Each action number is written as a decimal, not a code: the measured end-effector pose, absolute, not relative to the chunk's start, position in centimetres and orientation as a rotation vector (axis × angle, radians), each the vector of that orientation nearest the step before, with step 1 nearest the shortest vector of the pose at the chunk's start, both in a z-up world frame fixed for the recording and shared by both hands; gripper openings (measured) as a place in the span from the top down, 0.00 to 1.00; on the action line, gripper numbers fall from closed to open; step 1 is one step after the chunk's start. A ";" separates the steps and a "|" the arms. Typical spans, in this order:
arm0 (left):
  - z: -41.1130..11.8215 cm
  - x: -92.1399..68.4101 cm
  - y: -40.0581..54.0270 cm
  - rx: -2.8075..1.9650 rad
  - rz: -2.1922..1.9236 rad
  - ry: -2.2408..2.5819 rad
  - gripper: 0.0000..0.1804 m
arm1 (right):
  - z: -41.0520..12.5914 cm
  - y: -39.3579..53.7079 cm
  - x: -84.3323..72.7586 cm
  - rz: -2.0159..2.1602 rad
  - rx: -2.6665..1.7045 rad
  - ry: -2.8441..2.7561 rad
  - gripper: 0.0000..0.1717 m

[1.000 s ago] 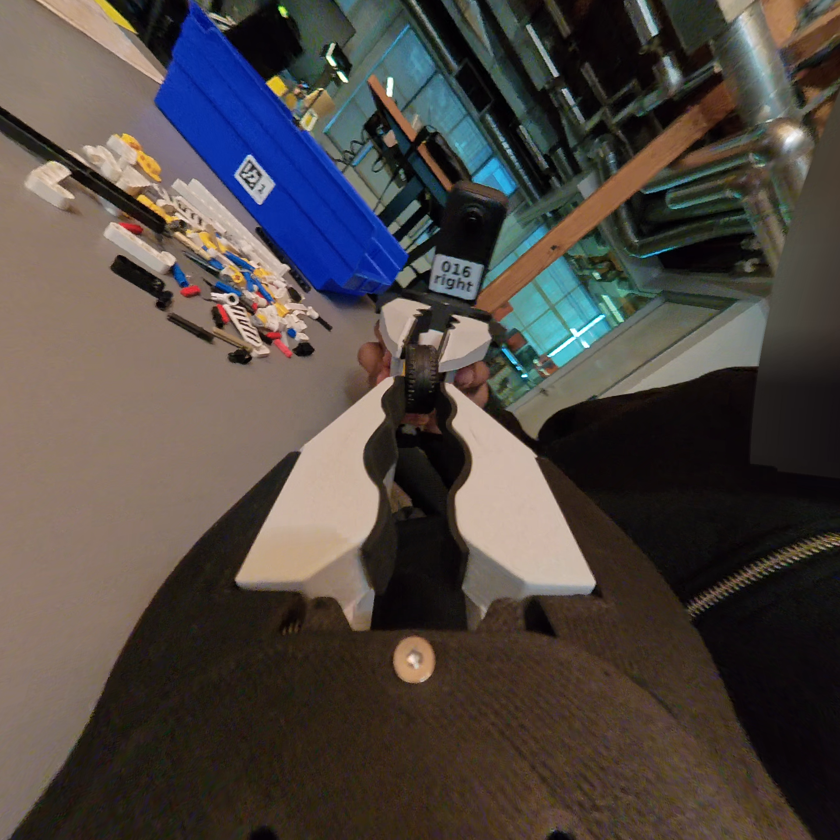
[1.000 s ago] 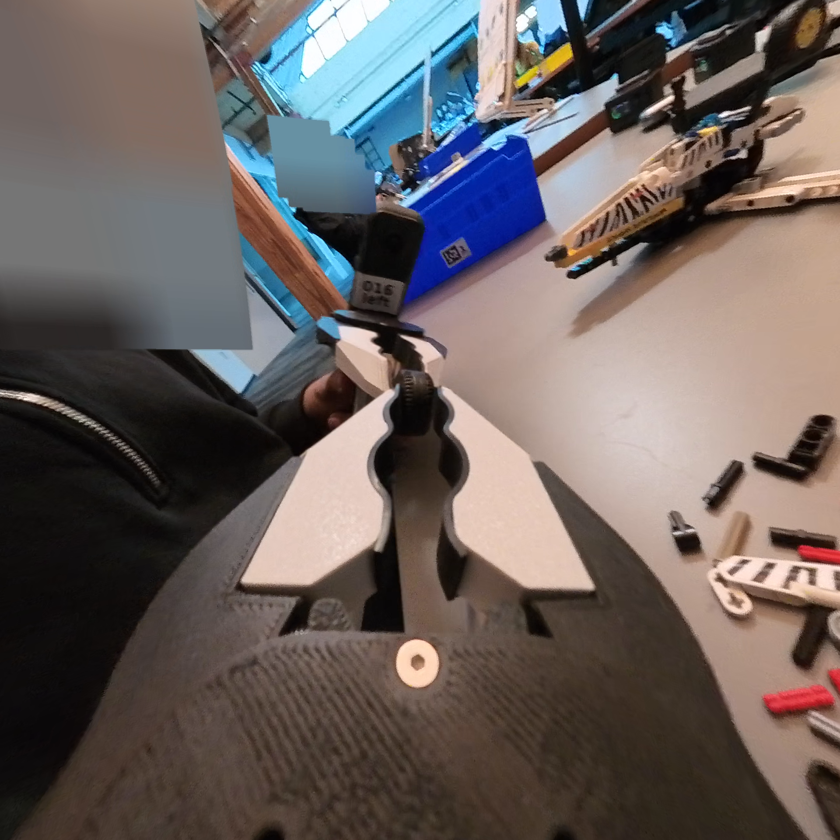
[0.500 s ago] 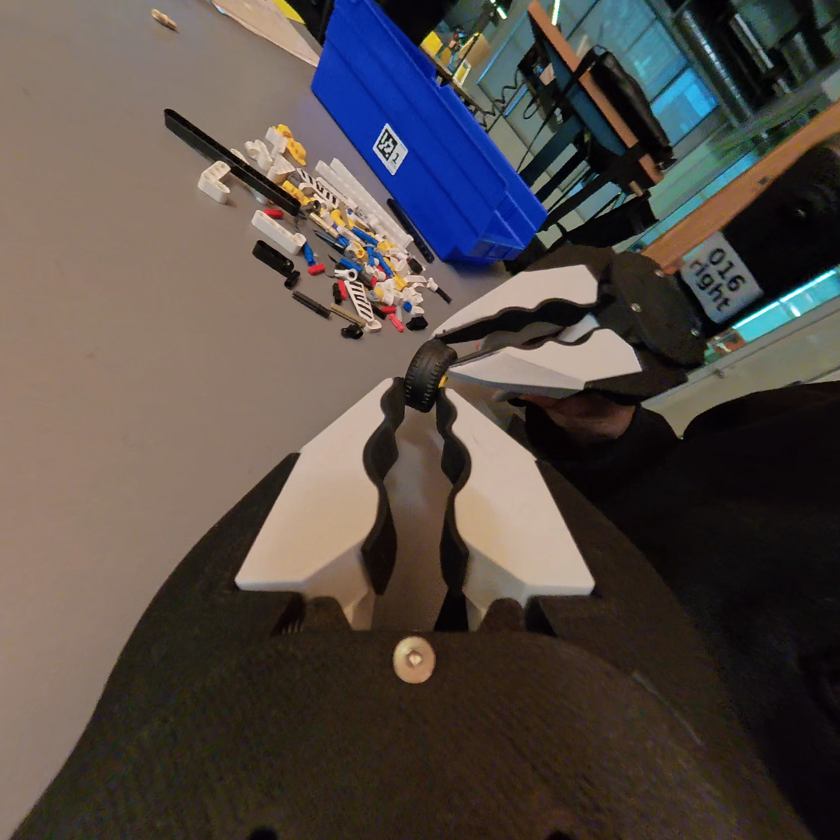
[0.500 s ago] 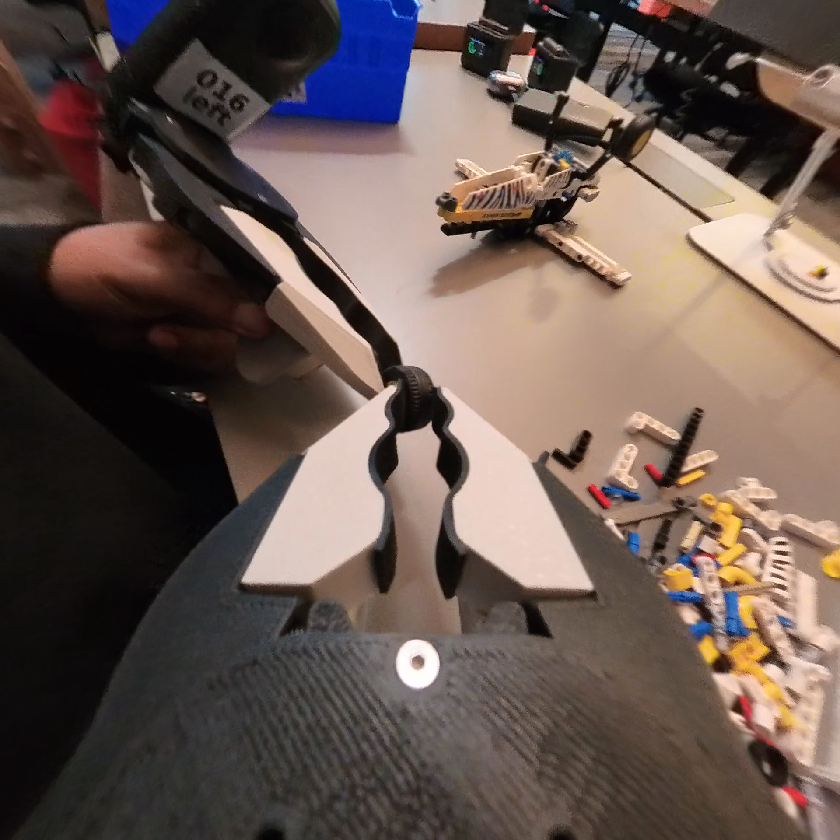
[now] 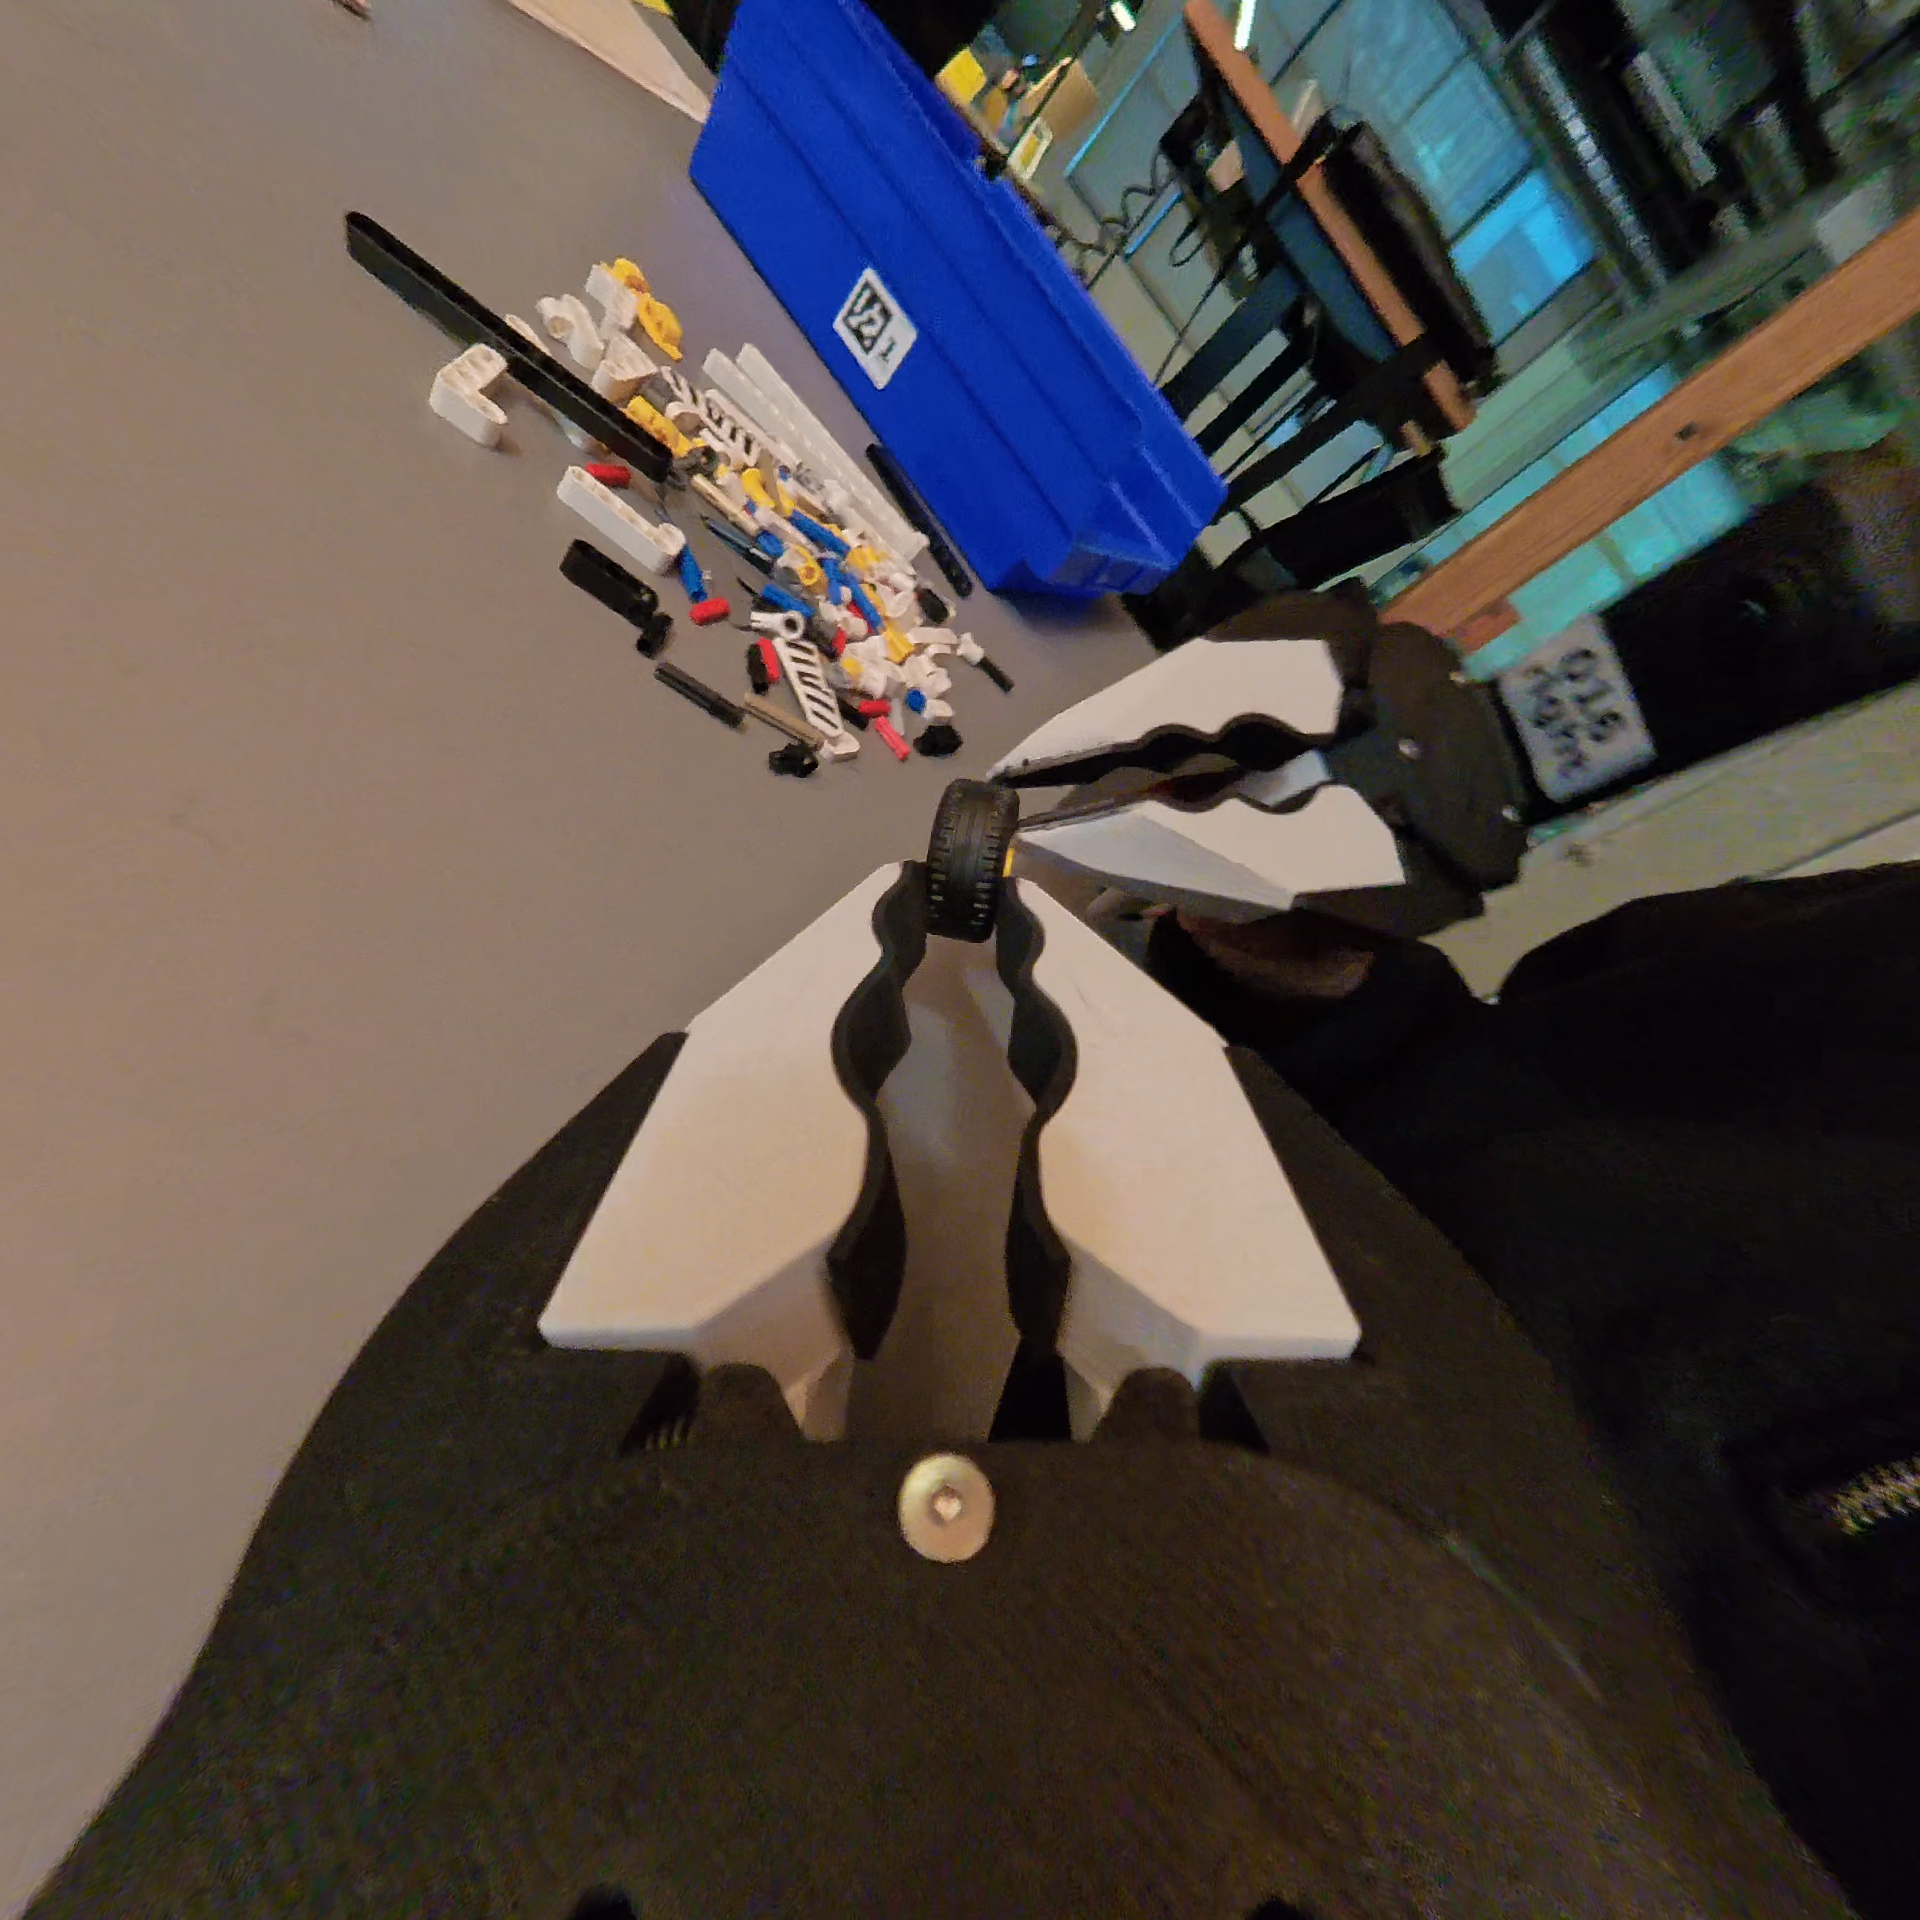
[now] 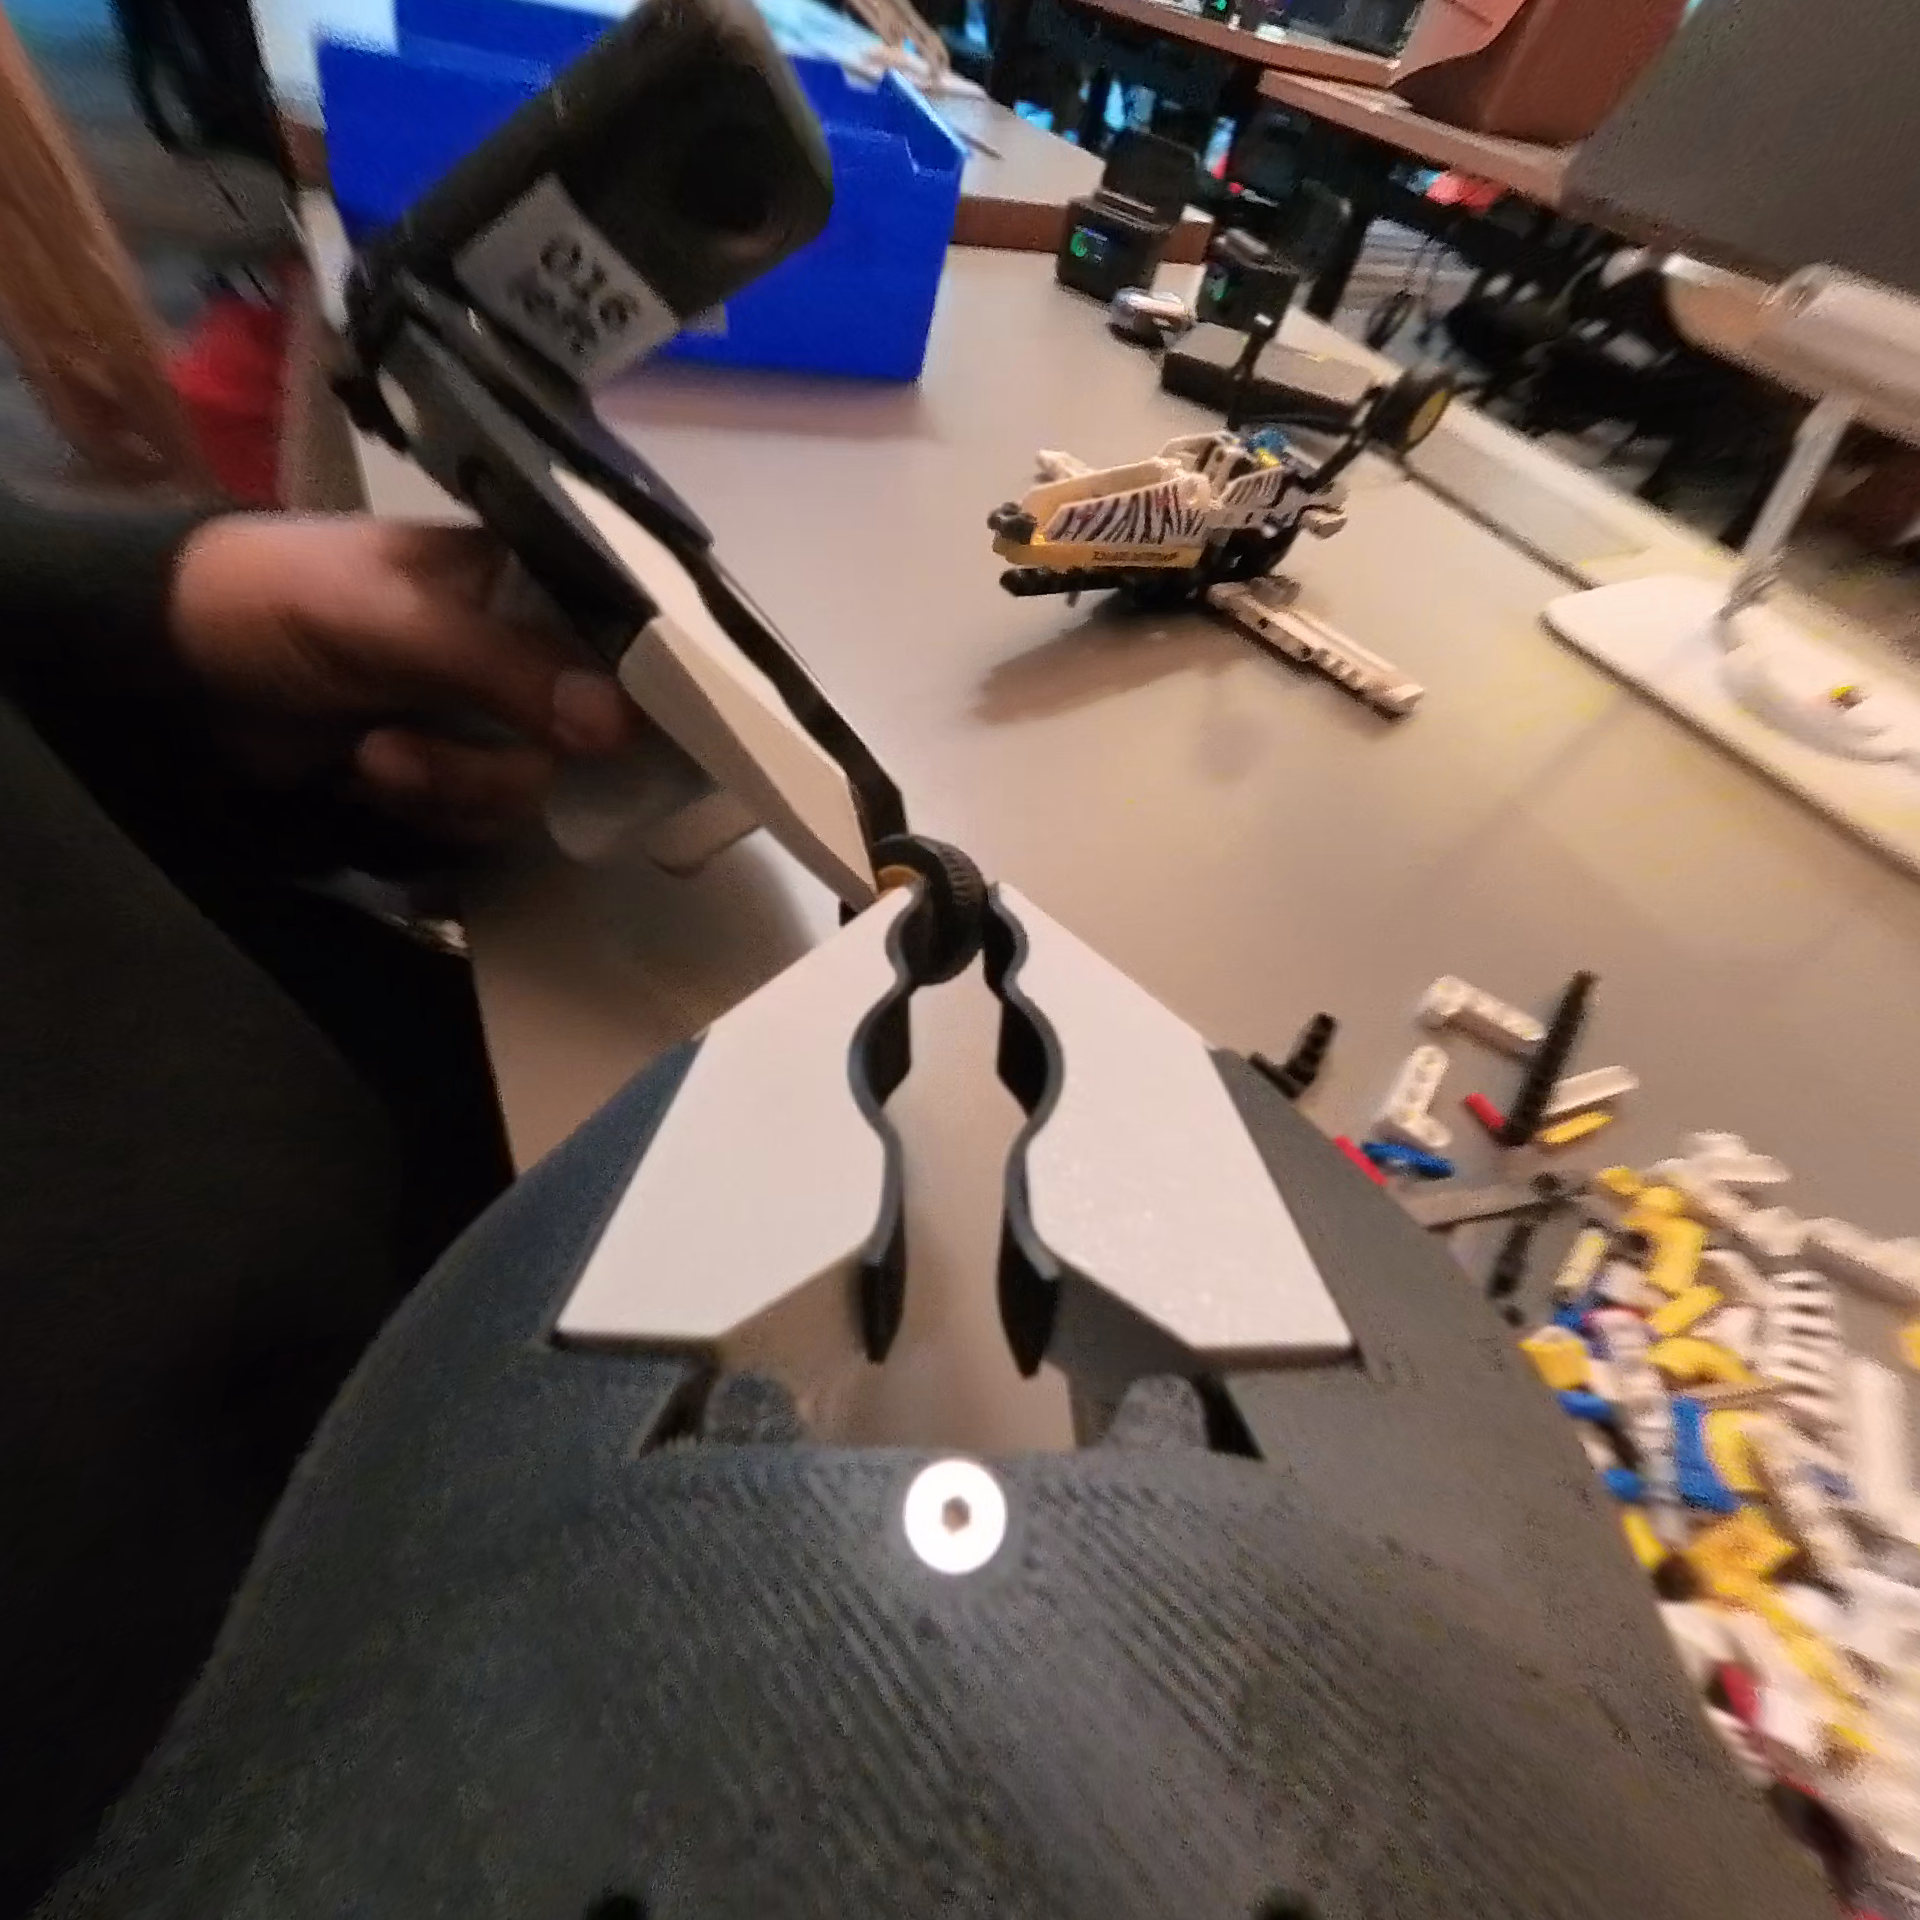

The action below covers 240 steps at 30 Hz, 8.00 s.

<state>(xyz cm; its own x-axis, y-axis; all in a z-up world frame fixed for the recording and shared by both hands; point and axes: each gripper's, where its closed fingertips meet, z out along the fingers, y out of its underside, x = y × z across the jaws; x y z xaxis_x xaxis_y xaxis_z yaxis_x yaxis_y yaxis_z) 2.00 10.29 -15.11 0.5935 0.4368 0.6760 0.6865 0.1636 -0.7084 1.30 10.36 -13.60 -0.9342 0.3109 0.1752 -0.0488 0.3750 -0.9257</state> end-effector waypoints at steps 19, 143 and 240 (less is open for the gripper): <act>-10.9 6.6 10.9 -1.640 0.134 -0.331 0.94 | -10.2 10.8 7.0 2.099 0.359 -2.389 0.93; -17.3 4.1 10.6 -1.723 -0.268 -0.935 0.93 | -17.0 9.9 3.9 1.844 -0.786 -2.960 0.89; -19.1 3.2 10.5 -1.808 0.006 -1.058 0.93 | -18.1 11.1 3.3 1.482 -0.391 -2.714 0.92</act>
